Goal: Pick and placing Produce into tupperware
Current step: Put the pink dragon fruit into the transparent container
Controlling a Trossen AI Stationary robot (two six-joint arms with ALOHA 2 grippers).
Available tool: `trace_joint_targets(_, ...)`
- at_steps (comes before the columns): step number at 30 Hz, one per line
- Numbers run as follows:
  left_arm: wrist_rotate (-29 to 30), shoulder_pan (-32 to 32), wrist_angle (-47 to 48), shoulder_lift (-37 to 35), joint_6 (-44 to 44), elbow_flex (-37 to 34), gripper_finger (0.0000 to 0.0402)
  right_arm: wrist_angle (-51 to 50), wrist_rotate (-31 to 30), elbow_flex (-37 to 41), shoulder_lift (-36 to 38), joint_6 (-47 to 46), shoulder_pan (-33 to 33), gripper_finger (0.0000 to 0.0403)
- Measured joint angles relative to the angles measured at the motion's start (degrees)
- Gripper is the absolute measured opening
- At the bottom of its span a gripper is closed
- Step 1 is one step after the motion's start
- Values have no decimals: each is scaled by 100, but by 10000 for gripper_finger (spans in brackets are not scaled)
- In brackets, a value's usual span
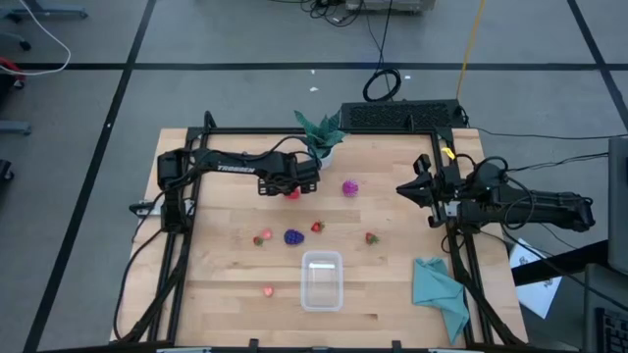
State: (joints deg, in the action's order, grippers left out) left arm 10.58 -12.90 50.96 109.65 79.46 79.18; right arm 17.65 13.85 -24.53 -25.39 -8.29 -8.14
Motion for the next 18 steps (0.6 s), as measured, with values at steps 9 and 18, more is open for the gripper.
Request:
trace_joint_targets(9,-72,-65,-11,2,81,0,335,-90,2,0,0,0,0,18)
trace_joint_targets(18,-146,-36,-11,2,-147,0,335,-197,4,2,0,0,0,18)
